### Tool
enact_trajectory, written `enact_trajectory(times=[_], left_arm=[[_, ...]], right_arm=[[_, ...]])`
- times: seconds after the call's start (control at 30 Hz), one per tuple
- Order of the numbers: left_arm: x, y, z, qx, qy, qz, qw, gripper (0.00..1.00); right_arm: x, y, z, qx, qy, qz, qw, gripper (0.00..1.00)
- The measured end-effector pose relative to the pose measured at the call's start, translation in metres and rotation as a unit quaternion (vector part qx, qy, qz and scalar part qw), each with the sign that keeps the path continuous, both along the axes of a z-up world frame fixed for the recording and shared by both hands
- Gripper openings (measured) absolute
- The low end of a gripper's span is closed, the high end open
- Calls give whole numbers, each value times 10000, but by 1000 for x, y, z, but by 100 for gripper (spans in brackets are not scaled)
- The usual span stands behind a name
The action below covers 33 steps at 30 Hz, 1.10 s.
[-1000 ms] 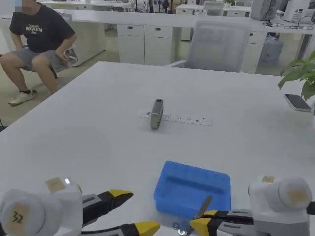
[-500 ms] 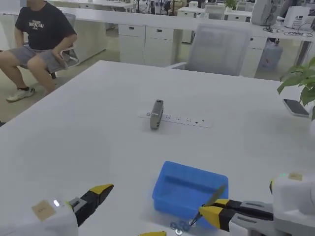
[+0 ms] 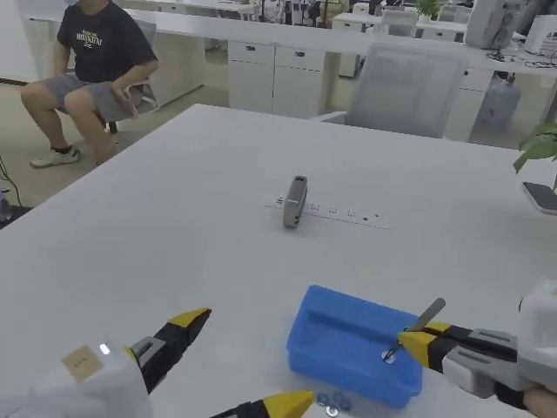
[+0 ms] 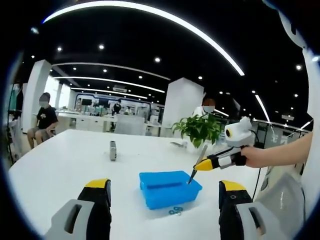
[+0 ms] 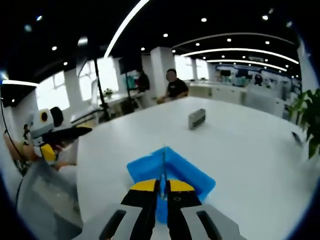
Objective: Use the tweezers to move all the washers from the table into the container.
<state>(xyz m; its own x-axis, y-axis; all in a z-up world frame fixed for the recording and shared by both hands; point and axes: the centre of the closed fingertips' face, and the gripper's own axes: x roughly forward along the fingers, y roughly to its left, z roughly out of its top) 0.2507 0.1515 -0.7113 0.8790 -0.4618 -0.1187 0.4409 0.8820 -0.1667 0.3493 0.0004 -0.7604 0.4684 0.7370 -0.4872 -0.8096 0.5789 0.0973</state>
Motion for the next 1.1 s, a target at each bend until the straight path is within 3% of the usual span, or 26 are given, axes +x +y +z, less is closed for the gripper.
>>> enact_trajectory(times=[0.1, 0.23, 0.47, 0.8, 0.9, 1.1], left_arm=[[0, 2, 0, -15, 7, 42, 10000, 91], [0, 2, -2, 163, 13, 45, 9999, 90], [-1, -1, -5, 267, 54, -20, 9996, 91], [-3, -3, -8, 362, 113, -64, 9993, 90], [-3, -4, -10, 392, 156, -80, 9991, 90], [-4, -7, -12, 267, 228, -155, 9993, 93]], right_arm=[[8, -1, -9, -170, -21, -9, 9999, 3], [14, 1, -18, -326, -2, -38, 9995, 3], [22, 4, -32, -488, 69, 84, 9987, 3], [26, -2, -43, -632, 119, 76, 9979, 3], [25, 0, -43, -527, 113, 110, 9985, 3], [22, 0, -44, -561, 102, 119, 9983, 4]])
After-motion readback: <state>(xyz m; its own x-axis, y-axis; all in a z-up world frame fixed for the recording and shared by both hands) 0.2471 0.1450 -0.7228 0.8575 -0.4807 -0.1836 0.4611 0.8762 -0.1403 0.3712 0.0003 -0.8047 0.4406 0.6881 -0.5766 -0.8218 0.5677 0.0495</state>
